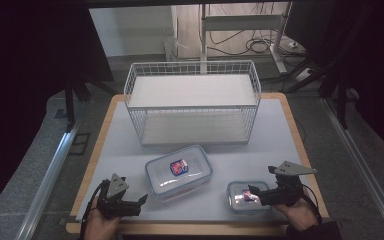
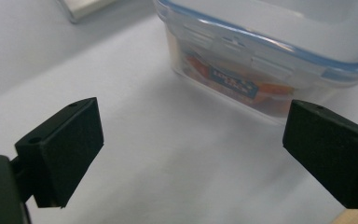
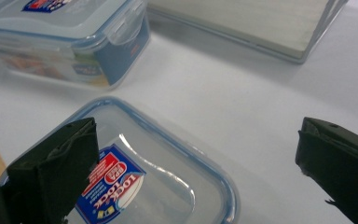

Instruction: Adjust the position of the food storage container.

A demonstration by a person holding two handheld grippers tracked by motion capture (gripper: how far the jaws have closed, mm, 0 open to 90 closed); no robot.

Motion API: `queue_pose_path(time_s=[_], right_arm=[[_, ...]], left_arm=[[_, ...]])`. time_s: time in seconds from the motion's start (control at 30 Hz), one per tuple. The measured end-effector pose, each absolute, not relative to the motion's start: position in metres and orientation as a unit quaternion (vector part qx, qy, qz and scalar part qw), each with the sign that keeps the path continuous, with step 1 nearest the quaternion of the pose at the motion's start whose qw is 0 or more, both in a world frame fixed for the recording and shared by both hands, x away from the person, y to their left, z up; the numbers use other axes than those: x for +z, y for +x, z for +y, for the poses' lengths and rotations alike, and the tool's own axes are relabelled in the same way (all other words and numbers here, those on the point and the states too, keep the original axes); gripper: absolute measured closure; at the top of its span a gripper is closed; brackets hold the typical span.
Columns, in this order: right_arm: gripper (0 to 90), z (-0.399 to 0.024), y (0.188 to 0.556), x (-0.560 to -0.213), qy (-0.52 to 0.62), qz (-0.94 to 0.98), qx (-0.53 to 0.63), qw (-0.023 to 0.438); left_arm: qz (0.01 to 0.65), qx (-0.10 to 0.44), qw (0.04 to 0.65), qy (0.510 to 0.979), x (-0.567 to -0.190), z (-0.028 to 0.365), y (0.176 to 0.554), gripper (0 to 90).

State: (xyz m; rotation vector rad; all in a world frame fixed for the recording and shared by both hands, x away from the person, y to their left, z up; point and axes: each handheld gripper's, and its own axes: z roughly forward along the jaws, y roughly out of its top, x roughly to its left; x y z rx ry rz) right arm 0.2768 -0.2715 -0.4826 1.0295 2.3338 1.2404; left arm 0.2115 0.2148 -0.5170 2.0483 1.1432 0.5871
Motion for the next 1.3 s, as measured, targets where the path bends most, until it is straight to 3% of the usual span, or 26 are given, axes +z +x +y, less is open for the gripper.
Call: queue_pose_path(time_s=[0.43, 0.73, 0.87, 0.93, 0.97, 1.1, 1.3], right_arm=[[0.0, -0.274, 0.279, -0.487, 0.355, 0.827, 0.412, 0.142], [11.7, -0.273, 0.277, -0.484, 0.349, 0.831, 0.408, 0.148], [26.6, -0.271, 0.274, -0.479, 0.342, 0.834, 0.408, 0.144], [47.1, -0.268, 0.269, -0.474, 0.331, 0.838, 0.41, 0.14], [47.1, -0.268, 0.269, -0.474, 0.331, 0.838, 0.41, 0.14], [79.6, -0.257, 0.26, -0.467, 0.3, 0.851, 0.414, 0.122], [89.5, -0.239, 0.249, -0.466, 0.274, 0.863, 0.412, 0.105]], left_arm=[[0.43, 0.244, 0.35, 0.796, -0.515, 0.206, 0.208, 4.2], [0.425, 0.245, 0.344, 0.801, -0.516, 0.204, 0.208, 4.6], [0.424, 0.243, 0.34, 0.804, -0.518, 0.203, 0.209, 4.8], [0.423, 0.243, 0.338, 0.805, -0.518, 0.203, 0.209, 4.8], [0.423, 0.244, 0.338, 0.805, -0.518, 0.203, 0.209, 4.8], [0.425, 0.243, 0.339, 0.803, -0.519, 0.204, 0.209, 4.8], [0.426, 0.244, 0.339, 0.803, -0.519, 0.203, 0.209, 4.8]])
